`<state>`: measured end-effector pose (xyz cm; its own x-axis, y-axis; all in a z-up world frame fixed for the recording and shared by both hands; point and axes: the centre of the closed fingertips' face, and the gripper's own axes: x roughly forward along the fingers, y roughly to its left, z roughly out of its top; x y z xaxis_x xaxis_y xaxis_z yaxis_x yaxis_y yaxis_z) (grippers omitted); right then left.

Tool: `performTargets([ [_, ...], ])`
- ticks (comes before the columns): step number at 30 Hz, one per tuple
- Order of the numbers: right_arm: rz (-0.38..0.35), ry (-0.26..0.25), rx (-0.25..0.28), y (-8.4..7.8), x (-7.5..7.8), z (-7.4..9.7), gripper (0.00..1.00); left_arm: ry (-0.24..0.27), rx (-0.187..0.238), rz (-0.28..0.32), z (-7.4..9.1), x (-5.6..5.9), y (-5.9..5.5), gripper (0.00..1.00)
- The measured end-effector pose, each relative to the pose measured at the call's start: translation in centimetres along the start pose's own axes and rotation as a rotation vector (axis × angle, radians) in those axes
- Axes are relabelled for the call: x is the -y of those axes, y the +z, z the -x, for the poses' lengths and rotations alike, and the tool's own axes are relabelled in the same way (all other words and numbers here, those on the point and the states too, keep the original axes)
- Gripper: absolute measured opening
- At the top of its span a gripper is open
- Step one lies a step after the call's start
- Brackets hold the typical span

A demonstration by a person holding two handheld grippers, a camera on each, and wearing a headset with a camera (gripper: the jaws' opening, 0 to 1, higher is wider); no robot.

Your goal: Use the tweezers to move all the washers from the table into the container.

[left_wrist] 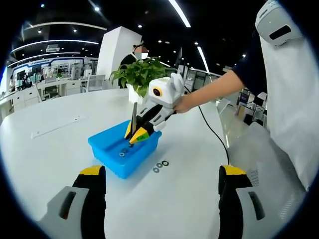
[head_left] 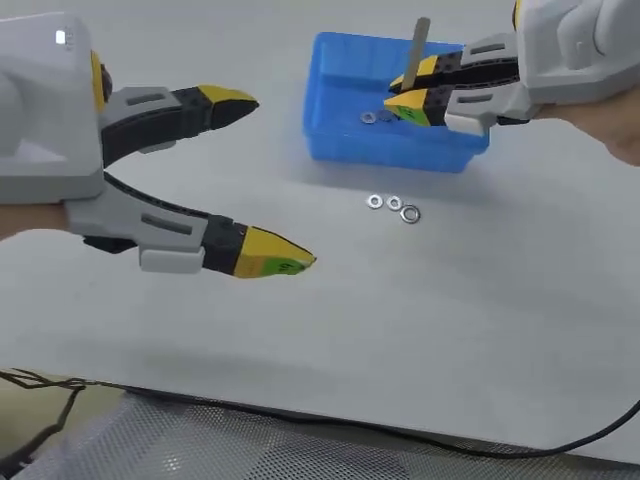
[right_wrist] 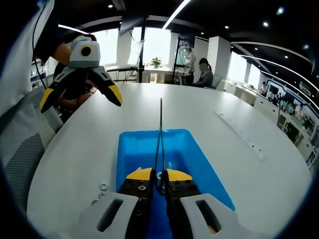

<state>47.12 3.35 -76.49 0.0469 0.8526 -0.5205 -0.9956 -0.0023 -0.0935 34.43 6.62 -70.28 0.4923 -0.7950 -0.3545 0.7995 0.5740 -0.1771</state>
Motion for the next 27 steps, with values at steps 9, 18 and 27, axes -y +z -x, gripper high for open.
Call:
performTargets([
  [9, 0.004, 0.019, -0.02, -0.9, -0.6, -0.5, 0.09, 0.004, -0.011, 0.015, 0.3, -0.3, -0.4, 0.99],
  [18, -0.007, 0.025, -0.012, -1.0, -0.7, -0.6, 0.1, -0.003, -0.02, 0.014, -0.3, 0.4, -0.2, 0.99],
  [27, -0.024, 0.021, 0.005, -0.8, -0.6, -0.5, 0.1, -0.013, -0.031, 0.02, -1.3, 1.9, 0.3, 0.99],
])
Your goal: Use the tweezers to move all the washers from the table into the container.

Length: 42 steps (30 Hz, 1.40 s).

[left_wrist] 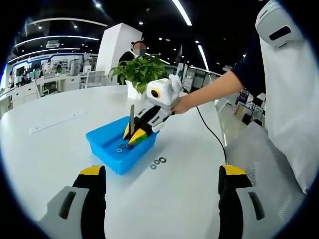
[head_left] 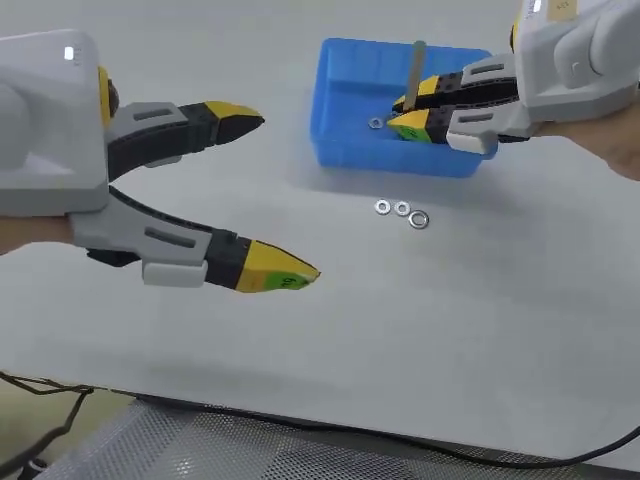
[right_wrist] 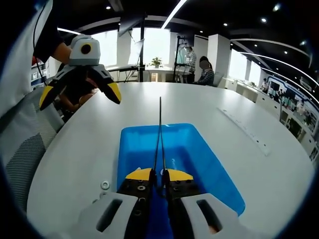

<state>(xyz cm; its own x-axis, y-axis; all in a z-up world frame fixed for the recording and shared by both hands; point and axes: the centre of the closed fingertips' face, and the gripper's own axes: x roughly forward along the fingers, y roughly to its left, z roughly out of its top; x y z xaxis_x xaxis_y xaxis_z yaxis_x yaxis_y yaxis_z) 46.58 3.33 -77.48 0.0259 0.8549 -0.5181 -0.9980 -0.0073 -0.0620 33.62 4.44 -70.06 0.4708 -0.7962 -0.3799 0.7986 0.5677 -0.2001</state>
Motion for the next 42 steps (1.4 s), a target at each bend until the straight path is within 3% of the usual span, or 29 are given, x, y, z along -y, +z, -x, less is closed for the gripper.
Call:
performTargets([
  [8, 0.011, 0.003, 0.012, 0.3, -0.1, 0.0, 0.08, -0.001, 0.01, 0.003, -0.1, -0.7, 0.4, 0.99],
  [17, 0.035, 0.003, 0.047, 1.4, -0.2, 0.1, 0.07, -0.001, 0.055, -0.03, -0.3, -3.6, 2.5, 0.97],
  [21, 0.042, 0.004, 0.064, 2.1, -0.2, 0.4, 0.07, 0.011, 0.084, -0.016, -1.0, -5.2, 3.7, 0.94],
  [24, 0.051, 0.008, 0.074, 2.7, -0.5, 0.7, 0.07, 0.006, 0.098, -0.028, -1.6, -5.8, 4.4, 0.86],
  [27, 0.054, 0.013, 0.082, 3.1, -0.8, 0.9, 0.07, 0.022, 0.1, -0.103, -2.5, -6.8, 5.3, 0.67],
  [28, 0.057, 0.014, 0.083, 3.1, -0.8, 1.0, 0.07, 0.013, 0.111, -0.098, -2.8, -6.9, 5.7, 0.63],
  [30, 0.058, 0.021, 0.088, 3.3, -0.9, 1.0, 0.07, -0.011, 0.127, -0.068, -3.3, -6.8, 6.3, 0.63],
  [32, 0.061, 0.03, 0.09, 3.5, -1.2, 1.1, 0.07, -0.015, 0.134, -0.081, -3.9, -6.6, 6.8, 0.63],
  [36, 0.07, 0.046, 0.093, 3.8, -1.8, 1.1, 0.07, -0.041, 0.109, -0.102, -4.7, -6.7, 6.9, 0.54],
  [40, 0.077, 0.06, 0.099, 4.1, -2.3, 1.0, 0.07, -0.074, 0.082, -0.113, -5.0, -6.5, 6.5, 0.37],
  [42, 0.085, 0.066, 0.1, 4.4, -2.6, 0.9, 0.07, -0.08, 0.075, -0.124, -5.2, -6.4, 6.5, 0.35],
])
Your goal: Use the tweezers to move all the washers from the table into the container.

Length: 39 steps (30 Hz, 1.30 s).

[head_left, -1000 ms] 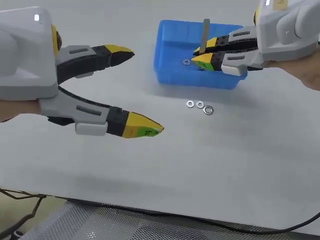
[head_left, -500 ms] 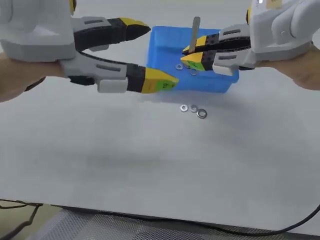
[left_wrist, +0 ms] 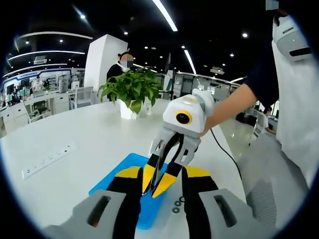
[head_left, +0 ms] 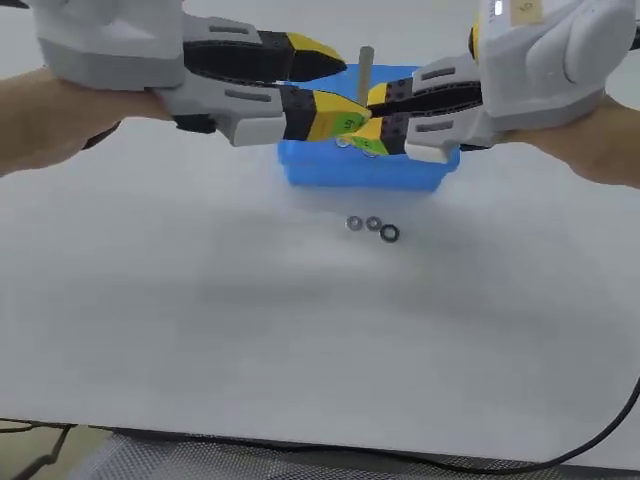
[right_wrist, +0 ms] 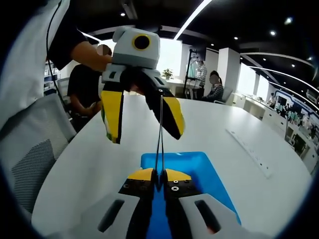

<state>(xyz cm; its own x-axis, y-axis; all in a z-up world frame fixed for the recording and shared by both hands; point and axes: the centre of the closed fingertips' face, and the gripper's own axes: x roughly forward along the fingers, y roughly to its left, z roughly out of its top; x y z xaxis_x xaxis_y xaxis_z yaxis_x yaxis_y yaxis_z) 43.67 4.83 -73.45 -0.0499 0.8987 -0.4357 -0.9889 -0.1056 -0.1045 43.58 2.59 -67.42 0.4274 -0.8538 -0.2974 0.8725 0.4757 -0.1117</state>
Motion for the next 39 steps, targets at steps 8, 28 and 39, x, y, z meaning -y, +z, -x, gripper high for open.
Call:
performTargets([
  [8, 0.029, 0.024, -0.001, 0.4, -0.5, -0.4, 0.07, -0.033, -0.007, -0.032, -0.3, 0.7, 0.4, 0.22],
  [28, 0.068, 0.075, -0.009, 1.6, -2.3, -0.8, 0.07, -0.08, -0.01, -0.06, 0.7, 1.8, 1.2, 0.08],
  [39, 0.083, 0.076, 0.005, 2.5, -2.8, -0.6, 0.08, -0.102, 0.017, -0.12, 0.6, 2.5, 2.1, 0.06],
])
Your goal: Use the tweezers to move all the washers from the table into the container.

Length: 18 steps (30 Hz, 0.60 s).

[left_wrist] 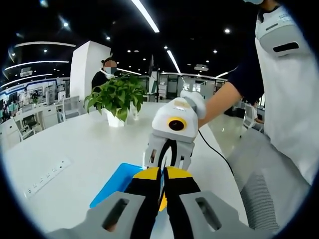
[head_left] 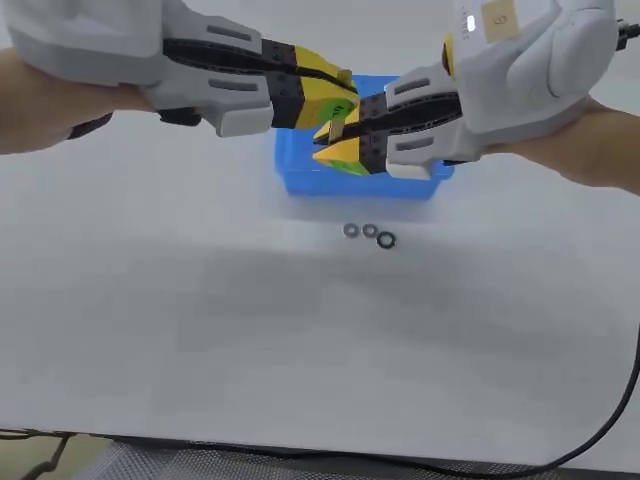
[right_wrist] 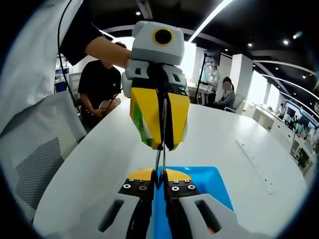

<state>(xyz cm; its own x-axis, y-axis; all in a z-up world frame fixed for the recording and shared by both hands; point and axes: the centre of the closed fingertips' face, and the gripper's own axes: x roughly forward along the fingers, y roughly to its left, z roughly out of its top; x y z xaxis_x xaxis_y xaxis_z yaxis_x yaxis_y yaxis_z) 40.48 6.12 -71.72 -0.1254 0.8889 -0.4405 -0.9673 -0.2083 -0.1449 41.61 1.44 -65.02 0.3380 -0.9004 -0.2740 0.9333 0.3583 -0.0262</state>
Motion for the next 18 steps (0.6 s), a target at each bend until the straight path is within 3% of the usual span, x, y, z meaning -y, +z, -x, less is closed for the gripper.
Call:
performTargets([
  [18, 0.005, -0.038, 0.015, 0.7, 0.7, 0.3, 0.1, 0.015, 0.019, -0.032, 0.7, 0.0, 1.1, 0.05],
])
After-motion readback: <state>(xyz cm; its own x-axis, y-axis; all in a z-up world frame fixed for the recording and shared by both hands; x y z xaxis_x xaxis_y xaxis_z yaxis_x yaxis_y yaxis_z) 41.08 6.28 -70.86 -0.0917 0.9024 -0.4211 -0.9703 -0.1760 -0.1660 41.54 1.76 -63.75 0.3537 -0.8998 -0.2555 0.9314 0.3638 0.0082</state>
